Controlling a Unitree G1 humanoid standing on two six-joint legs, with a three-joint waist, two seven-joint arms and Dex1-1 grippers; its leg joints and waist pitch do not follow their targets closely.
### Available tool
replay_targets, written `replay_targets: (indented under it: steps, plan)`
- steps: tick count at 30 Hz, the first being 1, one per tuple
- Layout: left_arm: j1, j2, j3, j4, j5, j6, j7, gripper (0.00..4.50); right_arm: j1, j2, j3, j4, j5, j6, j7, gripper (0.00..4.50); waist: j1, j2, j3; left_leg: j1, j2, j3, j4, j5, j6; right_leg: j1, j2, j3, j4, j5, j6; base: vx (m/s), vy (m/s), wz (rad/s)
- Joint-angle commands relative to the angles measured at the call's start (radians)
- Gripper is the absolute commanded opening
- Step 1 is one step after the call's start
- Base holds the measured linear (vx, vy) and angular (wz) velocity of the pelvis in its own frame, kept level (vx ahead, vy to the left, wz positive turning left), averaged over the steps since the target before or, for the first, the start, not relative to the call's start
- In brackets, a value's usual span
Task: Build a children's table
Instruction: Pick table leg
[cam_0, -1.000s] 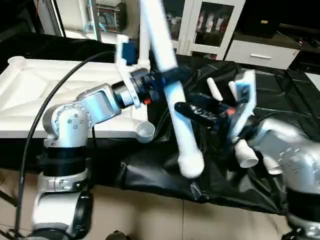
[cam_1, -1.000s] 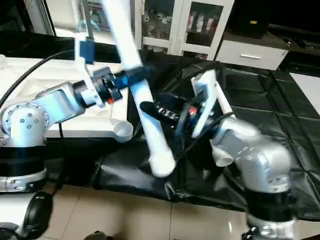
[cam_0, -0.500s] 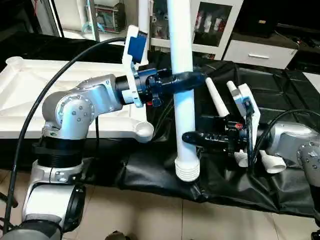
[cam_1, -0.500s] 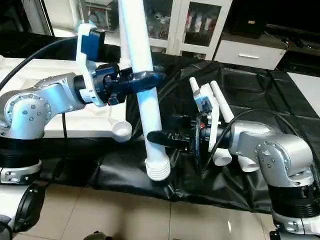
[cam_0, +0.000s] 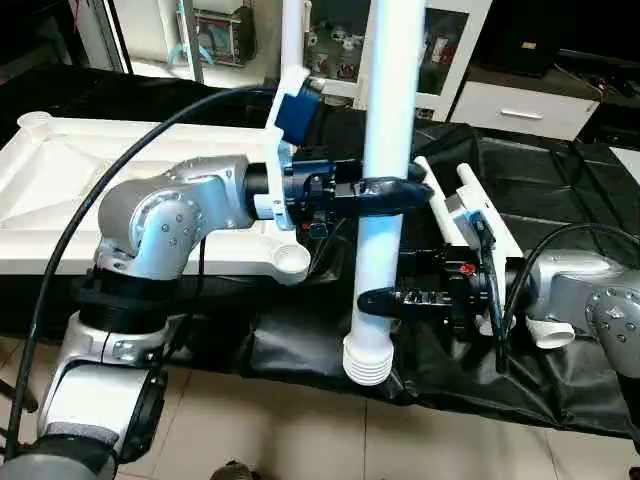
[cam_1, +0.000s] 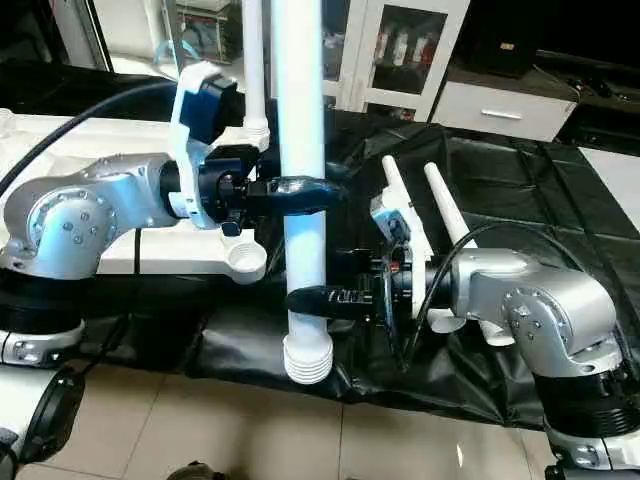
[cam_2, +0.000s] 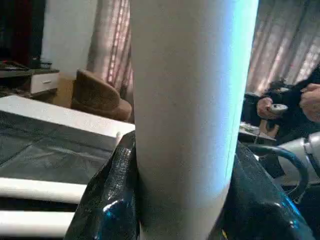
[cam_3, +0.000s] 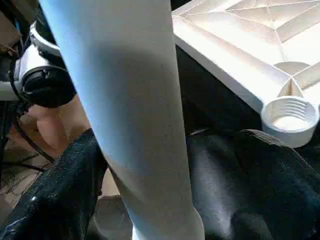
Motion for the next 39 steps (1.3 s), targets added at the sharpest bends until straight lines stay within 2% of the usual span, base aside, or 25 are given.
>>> replay_targets:
  steps: [1, 6, 14, 23, 24, 29, 30, 39]
  plan:
    - [-0.027, 0.000, -0.009, 0.007, 0.013, -0.018, -0.014, 1.75, 0.009, -0.014, 0.018, -0.027, -0.012, -0.012, 0.012, 4.17, 0.005, -0.010, -0.070, 0.020, 0.034, -0.002, -0.077, -0.111, -0.025, 0.050, -0.044, 0.029, -0.053, -0.150, -0.216, 0.000, 0.000, 0.00]
    - [-0.037, 0.005, -0.007, 0.028, 0.023, -0.030, -0.029, 1.75, 0.023, -0.027, 0.059, -0.043, -0.034, -0.034, 0.034, 4.17, 0.008, -0.010, -0.070, 0.021, 0.035, -0.002, -0.077, -0.119, -0.025, 0.049, -0.046, 0.030, -0.054, -0.163, -0.212, 0.000, 0.000, 0.00]
    - [-0.038, 0.009, -0.012, 0.036, 0.030, -0.037, -0.045, 1.75, 0.030, -0.026, 0.101, -0.042, -0.080, -0.087, 0.034, 3.38, 0.009, -0.010, -0.070, 0.021, 0.035, -0.003, -0.078, -0.130, -0.032, 0.047, -0.045, 0.029, -0.054, -0.165, -0.211, 0.000, 0.000, 0.00]
    - [-0.039, -0.001, -0.017, 0.037, 0.031, -0.035, -0.046, 1.75, 0.030, -0.012, 0.118, -0.035, -0.096, -0.116, 0.031, 2.68, 0.013, -0.007, -0.072, 0.022, 0.034, -0.003, -0.076, -0.128, -0.028, 0.048, -0.044, 0.029, -0.051, -0.146, -0.219, 0.000, 0.000, 0.00]
    - [-0.040, -0.004, -0.015, 0.038, 0.032, -0.035, -0.046, 1.75, 0.030, -0.010, 0.120, -0.034, -0.097, -0.119, 0.031, 2.46, 0.014, -0.006, -0.072, 0.023, 0.034, -0.003, -0.076, -0.131, -0.029, 0.048, -0.044, 0.029, -0.051, -0.146, -0.220, 0.000, 0.000, 0.00]
    - [-0.044, -0.011, -0.012, 0.045, 0.032, -0.035, -0.038, 1.75, 0.033, -0.005, 0.120, -0.029, -0.102, -0.127, 0.032, 2.29, 0.016, -0.008, -0.072, 0.022, 0.034, -0.002, -0.076, -0.132, -0.030, 0.048, -0.043, 0.029, -0.050, -0.137, -0.223, 0.000, 0.000, 0.00]
    - [-0.045, -0.012, -0.011, 0.047, 0.032, -0.035, -0.038, 1.75, 0.034, -0.005, 0.120, -0.029, -0.103, -0.127, 0.032, 2.07, 0.016, -0.007, -0.072, 0.022, 0.033, -0.003, -0.076, -0.135, -0.030, 0.049, -0.044, 0.029, -0.051, -0.146, -0.219, 0.000, 0.000, 0.00]
    - [-0.055, -0.017, 0.003, 0.062, 0.034, -0.037, -0.026, 1.75, 0.038, -0.006, 0.122, -0.025, -0.106, -0.140, 0.035, 1.88, 0.017, -0.008, -0.072, 0.022, 0.034, -0.003, -0.077, -0.143, -0.032, 0.049, -0.044, 0.029, -0.052, -0.158, -0.216, 0.000, 0.000, 0.00]
